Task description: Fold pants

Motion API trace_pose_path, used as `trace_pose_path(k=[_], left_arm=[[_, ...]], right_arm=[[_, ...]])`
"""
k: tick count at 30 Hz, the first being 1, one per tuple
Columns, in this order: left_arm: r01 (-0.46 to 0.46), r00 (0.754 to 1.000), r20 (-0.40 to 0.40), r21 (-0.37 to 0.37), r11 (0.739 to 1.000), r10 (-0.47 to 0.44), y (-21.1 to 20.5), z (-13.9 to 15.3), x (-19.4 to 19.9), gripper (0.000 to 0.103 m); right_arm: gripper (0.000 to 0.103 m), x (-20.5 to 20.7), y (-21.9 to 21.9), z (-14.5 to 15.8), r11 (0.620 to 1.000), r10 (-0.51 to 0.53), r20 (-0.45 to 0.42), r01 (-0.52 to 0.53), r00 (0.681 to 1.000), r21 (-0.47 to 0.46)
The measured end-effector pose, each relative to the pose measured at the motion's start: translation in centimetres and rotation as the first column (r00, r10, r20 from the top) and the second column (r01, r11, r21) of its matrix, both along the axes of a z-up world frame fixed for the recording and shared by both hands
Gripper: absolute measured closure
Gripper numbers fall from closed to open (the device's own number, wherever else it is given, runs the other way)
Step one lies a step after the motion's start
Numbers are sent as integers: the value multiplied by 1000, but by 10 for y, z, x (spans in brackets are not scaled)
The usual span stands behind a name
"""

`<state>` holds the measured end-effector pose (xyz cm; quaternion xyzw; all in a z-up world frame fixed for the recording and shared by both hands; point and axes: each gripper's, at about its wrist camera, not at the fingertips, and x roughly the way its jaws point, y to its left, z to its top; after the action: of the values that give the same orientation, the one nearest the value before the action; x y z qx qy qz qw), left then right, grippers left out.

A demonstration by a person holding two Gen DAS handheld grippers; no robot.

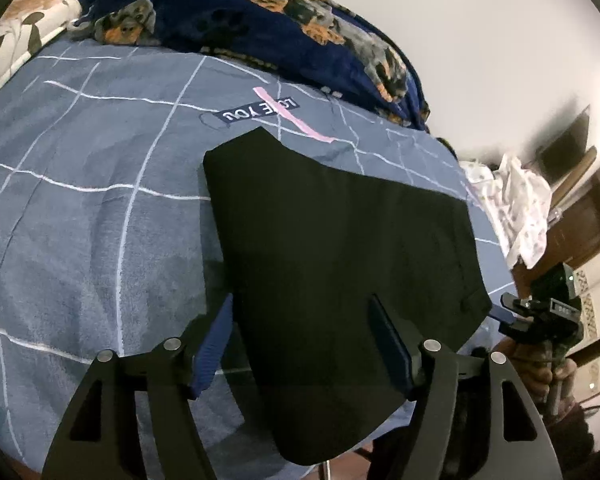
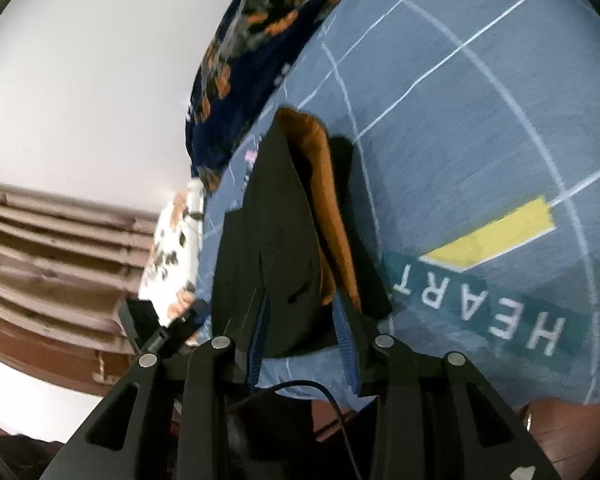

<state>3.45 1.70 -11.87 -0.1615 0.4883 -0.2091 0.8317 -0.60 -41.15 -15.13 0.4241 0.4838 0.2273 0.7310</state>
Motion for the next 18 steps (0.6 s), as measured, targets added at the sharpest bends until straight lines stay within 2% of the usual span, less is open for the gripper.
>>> trace_pose_path(k=[2, 3, 8, 12, 14, 15, 18], left_arm=[[-7, 1000, -13, 10, 1000, 7, 1, -3, 0, 34], [-12, 1000, -13, 13, 1000, 12, 2, -4, 0, 34], [-18, 1000, -11, 31, 999, 19, 3, -6, -2, 34], [-13, 1000, 12, 38, 999, 12, 1, -2, -3, 34], [-6, 1000, 28, 54, 999, 4, -1, 1, -4, 34], [-3, 999, 34, 57, 998, 1, -1, 1, -5, 34], [5, 999, 35, 65, 998, -7, -3, 0, -5, 31]], right_arm=[[78, 1, 2, 2, 1000, -5, 13, 6, 1000, -21], [92, 1, 4, 4, 1000, -2, 24, 3, 1000, -31], [93, -2, 7, 15, 998, -7, 54, 10, 998, -57], [94, -14, 7, 22, 999, -30, 73, 33, 997, -38], [96, -23, 4, 20, 998, -48, 63, 51, 997, -42], [102, -25, 2, 17, 998, -53, 53, 55, 997, -43], [101, -29, -10, 0, 995, -87, -2, 87, 996, -45]])
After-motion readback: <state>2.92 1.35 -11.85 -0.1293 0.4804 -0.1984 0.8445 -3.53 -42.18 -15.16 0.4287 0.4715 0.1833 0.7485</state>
